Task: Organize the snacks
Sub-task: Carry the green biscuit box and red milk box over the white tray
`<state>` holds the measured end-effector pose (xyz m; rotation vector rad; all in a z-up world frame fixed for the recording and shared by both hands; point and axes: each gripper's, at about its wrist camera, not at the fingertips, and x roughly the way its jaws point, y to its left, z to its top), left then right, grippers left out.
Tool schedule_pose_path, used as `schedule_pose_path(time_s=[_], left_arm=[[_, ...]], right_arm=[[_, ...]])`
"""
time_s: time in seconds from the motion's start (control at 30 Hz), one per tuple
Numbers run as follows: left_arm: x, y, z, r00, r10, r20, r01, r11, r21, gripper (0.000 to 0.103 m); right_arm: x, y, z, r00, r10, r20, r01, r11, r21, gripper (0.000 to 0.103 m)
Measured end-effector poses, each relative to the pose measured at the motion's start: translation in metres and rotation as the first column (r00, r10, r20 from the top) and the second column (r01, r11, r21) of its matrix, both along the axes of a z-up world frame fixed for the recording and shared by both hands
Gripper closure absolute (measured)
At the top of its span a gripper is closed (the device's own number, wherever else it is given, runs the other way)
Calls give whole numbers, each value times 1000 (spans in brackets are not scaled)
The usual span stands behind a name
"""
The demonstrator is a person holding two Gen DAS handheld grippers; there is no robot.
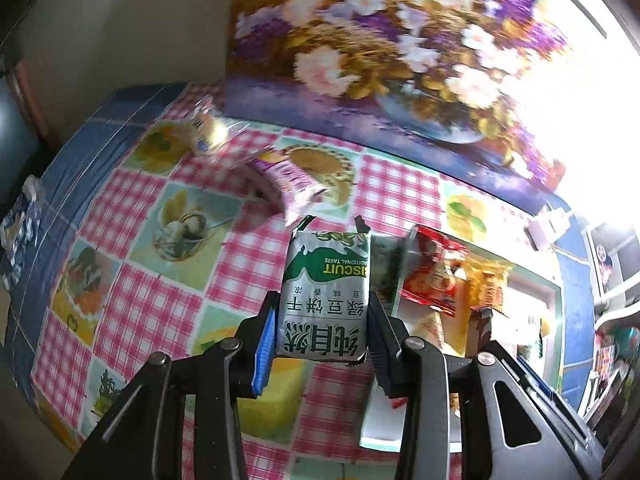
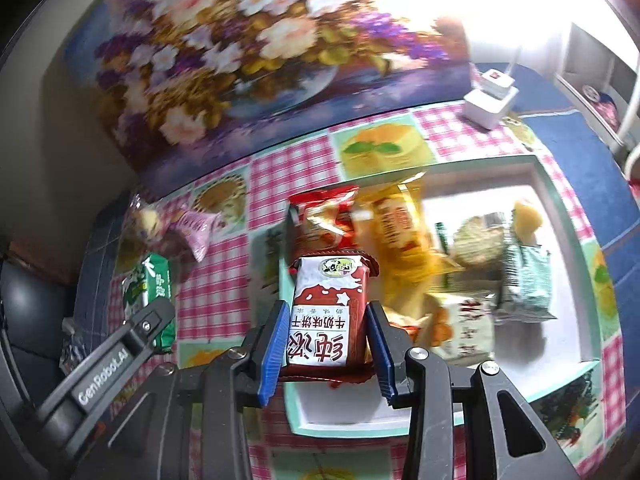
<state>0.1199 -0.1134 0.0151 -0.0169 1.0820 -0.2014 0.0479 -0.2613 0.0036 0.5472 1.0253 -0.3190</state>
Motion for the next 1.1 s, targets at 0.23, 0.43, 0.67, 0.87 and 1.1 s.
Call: schedule_pose_path(time_s=[0.23,0.43,0.67,0.87,1.1], left_arm=[[-14,-28,13,996,-79,47,78,997,25,61],[-34,-56,16,982,-175,71,173,984,32,60],[-57,-87,14,960,-267,82,261,963,72,60],[-63,-102,1,951,-307,32,304,950,77,60],[-65,-106,-29,951,-301,-75,305,951,55,60]], right_arm=[[-19,-41,7,994,-107,10,107,994,-2,61],[-41,-74,16,981,-194,33,194,981,9,61],[-67,-100,25,958,-283,46,284,959,1,61],[-78,-110,18,951,-307,30,306,952,20,61],[-78,-106,3,955,-295,-12,295,955,23,61]])
